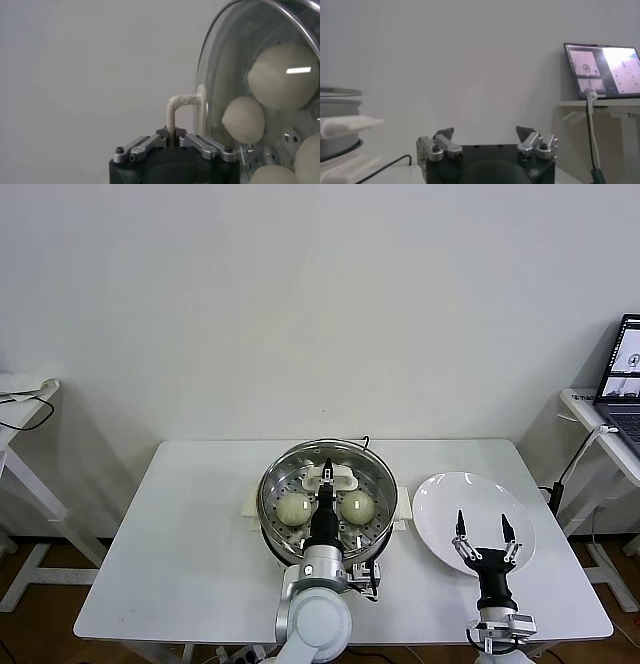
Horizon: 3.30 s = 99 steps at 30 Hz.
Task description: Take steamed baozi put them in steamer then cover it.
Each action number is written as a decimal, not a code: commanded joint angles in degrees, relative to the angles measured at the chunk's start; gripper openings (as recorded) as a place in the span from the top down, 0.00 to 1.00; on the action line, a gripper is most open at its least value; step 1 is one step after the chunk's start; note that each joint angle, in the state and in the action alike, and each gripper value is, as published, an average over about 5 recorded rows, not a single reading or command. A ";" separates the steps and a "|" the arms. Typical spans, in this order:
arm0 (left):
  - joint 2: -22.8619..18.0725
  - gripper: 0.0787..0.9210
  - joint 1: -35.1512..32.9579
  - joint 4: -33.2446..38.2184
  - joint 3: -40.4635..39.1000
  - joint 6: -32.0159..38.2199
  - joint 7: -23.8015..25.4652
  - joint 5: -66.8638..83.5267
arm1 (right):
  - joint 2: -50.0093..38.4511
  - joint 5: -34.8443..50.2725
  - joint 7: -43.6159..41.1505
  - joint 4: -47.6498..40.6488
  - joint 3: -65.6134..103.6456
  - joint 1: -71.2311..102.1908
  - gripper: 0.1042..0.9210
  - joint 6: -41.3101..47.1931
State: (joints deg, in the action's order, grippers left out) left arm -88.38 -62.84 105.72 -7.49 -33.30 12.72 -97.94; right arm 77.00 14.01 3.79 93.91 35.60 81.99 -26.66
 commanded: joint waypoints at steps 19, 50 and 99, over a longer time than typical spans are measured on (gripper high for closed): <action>0.36 0.87 -0.95 -0.55 0.93 1.28 -0.92 0.21 | -0.21 -0.33 -0.11 0.41 -0.20 0.07 0.12 0.04; 4.67 0.48 -5.76 7.54 1.59 2.60 -3.47 2.96 | -0.76 -0.66 -0.12 0.42 -0.52 0.04 0.12 -0.16; 3.15 0.12 -30.11 15.86 37.74 38.43 -13.61 82.76 | -2.41 3.83 -3.23 17.98 2.76 6.83 0.12 14.12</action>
State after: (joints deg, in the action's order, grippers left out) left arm -83.95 -91.72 124.02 25.59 0.07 -1.54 -23.61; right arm 74.48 17.58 0.67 108.25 38.14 87.53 -14.52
